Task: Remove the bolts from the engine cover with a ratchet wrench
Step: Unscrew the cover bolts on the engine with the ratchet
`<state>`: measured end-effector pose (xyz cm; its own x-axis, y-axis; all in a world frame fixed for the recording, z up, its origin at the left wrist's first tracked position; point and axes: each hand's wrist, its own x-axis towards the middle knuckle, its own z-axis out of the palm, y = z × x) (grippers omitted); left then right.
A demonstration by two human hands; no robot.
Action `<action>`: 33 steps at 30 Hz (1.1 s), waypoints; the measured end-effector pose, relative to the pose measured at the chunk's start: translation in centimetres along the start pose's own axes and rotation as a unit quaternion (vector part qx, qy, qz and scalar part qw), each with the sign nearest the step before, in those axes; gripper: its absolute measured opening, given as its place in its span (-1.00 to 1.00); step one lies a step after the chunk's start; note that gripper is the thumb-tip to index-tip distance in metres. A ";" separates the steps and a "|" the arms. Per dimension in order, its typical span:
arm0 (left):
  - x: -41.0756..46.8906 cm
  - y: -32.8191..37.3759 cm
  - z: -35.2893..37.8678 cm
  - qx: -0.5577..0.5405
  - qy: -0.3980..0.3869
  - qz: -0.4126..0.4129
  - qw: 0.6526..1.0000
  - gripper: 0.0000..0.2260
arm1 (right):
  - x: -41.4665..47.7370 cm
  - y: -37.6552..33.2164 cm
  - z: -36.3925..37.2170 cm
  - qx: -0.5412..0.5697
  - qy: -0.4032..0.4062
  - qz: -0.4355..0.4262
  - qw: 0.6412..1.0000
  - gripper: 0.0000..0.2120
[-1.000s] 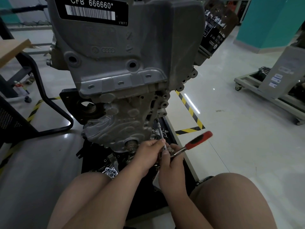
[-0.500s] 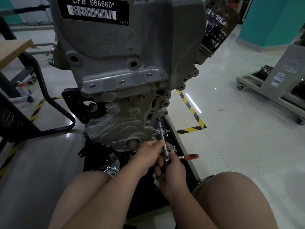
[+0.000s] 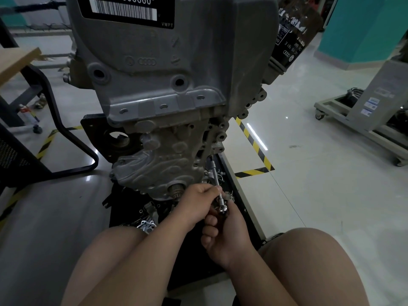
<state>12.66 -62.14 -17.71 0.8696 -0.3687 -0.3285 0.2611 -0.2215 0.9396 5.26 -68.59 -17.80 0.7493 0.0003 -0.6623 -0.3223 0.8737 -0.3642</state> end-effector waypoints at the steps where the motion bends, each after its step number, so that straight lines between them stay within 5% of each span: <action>1: 0.0 -0.1 0.1 -0.002 0.004 0.002 1.000 -0.74 | -0.1 0.0 -0.1 -0.020 0.017 -0.002 1.000 -0.50; 9: 0.3 -0.1 0.5 -0.007 0.023 0.006 1.000 -0.73 | -0.2 0.0 0.0 0.054 0.030 -0.013 0.998 -0.50; 16: 0.1 -0.3 0.3 -0.021 0.012 -0.010 1.000 -0.74 | 0.5 1.1 -0.5 -0.132 0.102 -0.171 0.971 -0.58; 22: 0.4 -0.1 0.6 -0.019 0.022 0.005 1.000 -0.74 | 0.0 1.4 -0.8 -0.183 0.120 -0.311 0.925 -0.91; 33: 0.6 -0.4 0.4 0.000 0.039 0.016 0.999 -0.78 | -0.3 1.9 -0.5 -0.177 0.111 -0.331 0.920 -0.73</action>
<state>12.88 -62.63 -18.27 0.9072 -0.3045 -0.2903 0.2333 -0.2101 0.9494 4.18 -67.20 -18.63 0.7257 -0.6082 -0.3216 -0.0347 0.4344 -0.9000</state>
